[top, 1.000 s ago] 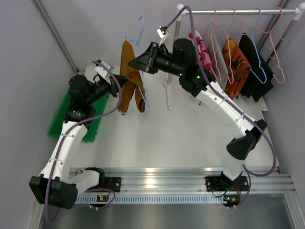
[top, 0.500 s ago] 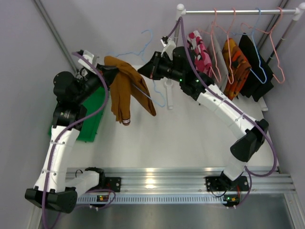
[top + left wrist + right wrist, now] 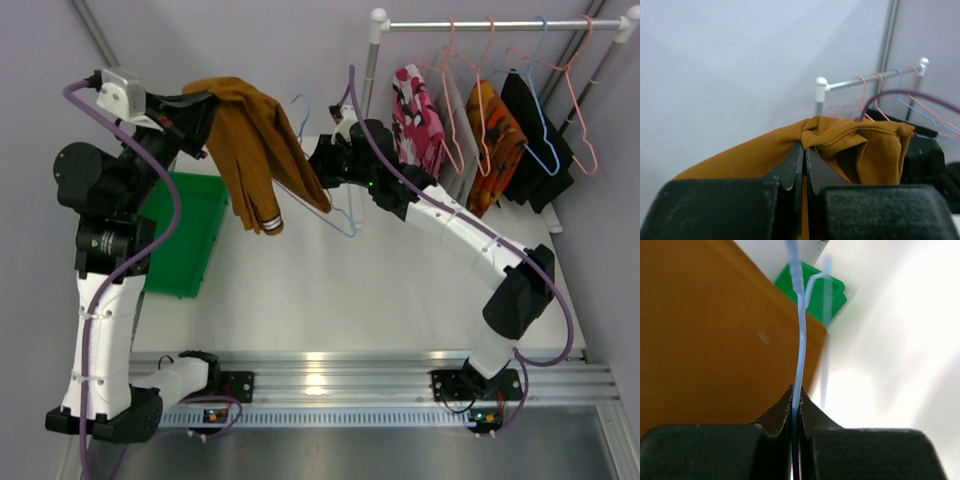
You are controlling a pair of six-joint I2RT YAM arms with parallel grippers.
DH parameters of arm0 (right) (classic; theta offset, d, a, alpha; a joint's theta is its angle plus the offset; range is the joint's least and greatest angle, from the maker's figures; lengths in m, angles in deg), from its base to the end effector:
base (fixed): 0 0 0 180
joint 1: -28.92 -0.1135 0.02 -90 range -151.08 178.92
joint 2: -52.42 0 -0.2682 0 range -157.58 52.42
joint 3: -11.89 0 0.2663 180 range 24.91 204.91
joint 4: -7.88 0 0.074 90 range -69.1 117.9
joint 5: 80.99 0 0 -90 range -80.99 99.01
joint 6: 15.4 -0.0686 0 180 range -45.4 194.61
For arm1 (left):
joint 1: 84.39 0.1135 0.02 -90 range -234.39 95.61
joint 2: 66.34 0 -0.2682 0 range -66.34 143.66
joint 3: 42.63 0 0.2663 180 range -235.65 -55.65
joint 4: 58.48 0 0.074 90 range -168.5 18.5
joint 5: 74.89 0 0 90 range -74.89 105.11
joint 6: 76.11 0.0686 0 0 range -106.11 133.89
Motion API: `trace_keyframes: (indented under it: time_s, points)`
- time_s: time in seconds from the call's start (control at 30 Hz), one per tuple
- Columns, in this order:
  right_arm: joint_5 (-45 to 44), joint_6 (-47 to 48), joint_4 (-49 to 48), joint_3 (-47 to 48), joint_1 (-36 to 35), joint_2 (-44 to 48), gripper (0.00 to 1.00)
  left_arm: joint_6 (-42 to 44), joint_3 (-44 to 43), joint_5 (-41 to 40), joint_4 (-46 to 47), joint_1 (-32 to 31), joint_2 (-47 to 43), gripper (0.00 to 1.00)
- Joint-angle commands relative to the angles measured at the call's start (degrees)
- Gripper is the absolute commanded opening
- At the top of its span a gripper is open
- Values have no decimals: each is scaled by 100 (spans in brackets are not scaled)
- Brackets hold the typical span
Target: Remove the trousers from the hanger
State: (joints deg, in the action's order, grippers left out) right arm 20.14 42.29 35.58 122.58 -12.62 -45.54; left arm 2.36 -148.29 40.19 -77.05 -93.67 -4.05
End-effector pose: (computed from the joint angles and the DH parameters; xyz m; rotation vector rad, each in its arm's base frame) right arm 0.3306 0.3106 0.4013 -0.3042 1.9441 1.0579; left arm 0.2050 -0.0630 0.5909 0.3718 1.1407 -0.5679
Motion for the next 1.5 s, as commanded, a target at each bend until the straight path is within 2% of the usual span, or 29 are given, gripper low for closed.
trace_keyframes:
  time_s: [0.0,0.2,0.23,0.33,0.43,0.8,0.97,1.07,1.2,1.33,1.47]
  points:
    - [-138,348,-220,-116,-91,48,0,18,-684,-775,1160,14,-41,0]
    - [-173,498,-229,-336,-135,48,0,1009,-1001,-2339,1012,14,-23,0]
    - [-173,498,-220,-371,-153,66,0,1152,-1036,-2898,994,14,-23,0]
    - [-156,568,-211,-406,-144,109,0,1925,-914,-3807,1107,14,-84,0]
    - [-129,595,-185,-415,-153,180,0,2698,-143,-4063,1798,14,-496,0]
    - [82,771,-88,-380,-153,452,0,4623,2389,-5424,2926,418,-1982,0]
    - [108,814,-18,-319,-153,453,0,5011,3548,-5610,3235,883,-2536,0]
    - [117,823,35,-248,-153,417,0,4941,4067,-5681,3173,1217,-2844,0]
    - [117,841,62,-239,-161,391,0,4836,4543,-5664,3086,1288,-3151,0]
    - [126,823,62,-301,-161,365,0,4616,4930,-5339,2883,1288,-3240,0]
    - [231,762,35,-310,-161,321,0,4511,5694,-5040,3383,1306,-2776,0]
